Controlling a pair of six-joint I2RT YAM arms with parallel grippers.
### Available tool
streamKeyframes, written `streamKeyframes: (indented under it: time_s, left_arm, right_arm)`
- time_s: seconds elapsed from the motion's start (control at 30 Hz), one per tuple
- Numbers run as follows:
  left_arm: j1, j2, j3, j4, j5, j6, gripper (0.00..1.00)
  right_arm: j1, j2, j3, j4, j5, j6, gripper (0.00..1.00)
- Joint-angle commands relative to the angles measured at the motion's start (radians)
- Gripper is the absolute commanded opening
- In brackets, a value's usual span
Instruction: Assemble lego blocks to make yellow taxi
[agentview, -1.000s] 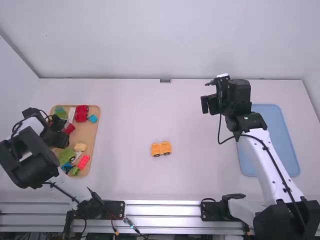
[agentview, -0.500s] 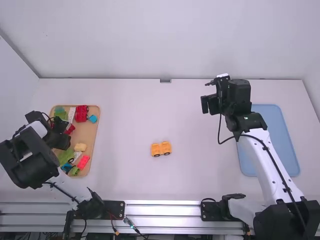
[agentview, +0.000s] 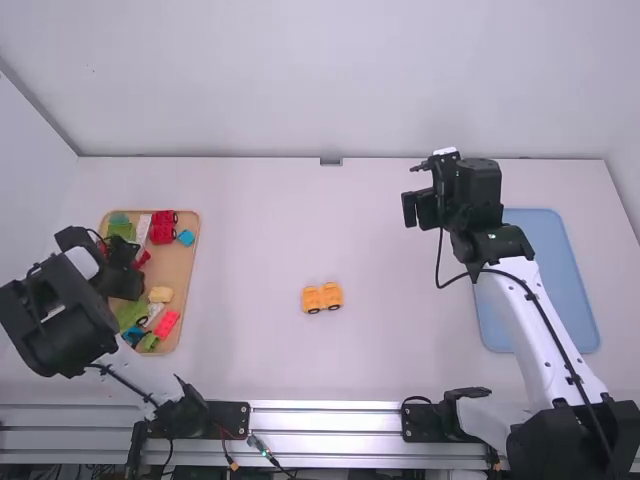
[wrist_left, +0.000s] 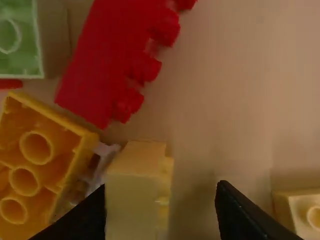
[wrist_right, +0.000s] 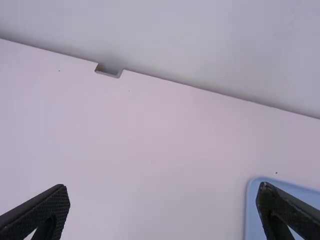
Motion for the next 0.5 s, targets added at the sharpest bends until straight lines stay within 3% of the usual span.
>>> streamKeyframes:
  time_s: [0.0, 0.47]
  left_arm:
    - [0.004, -0.026, -0.014, -0.007, 0.016, -0.015, 0.55]
    - [0.005, -0.026, -0.025, -0.015, -0.043, -0.083, 0.49]
  right_arm:
    - [-0.003, 0.006, 0.035, -0.001, -0.002, 0.007, 0.99]
    - [-0.003, 0.006, 0.035, 0.003, -0.002, 0.007, 0.99]
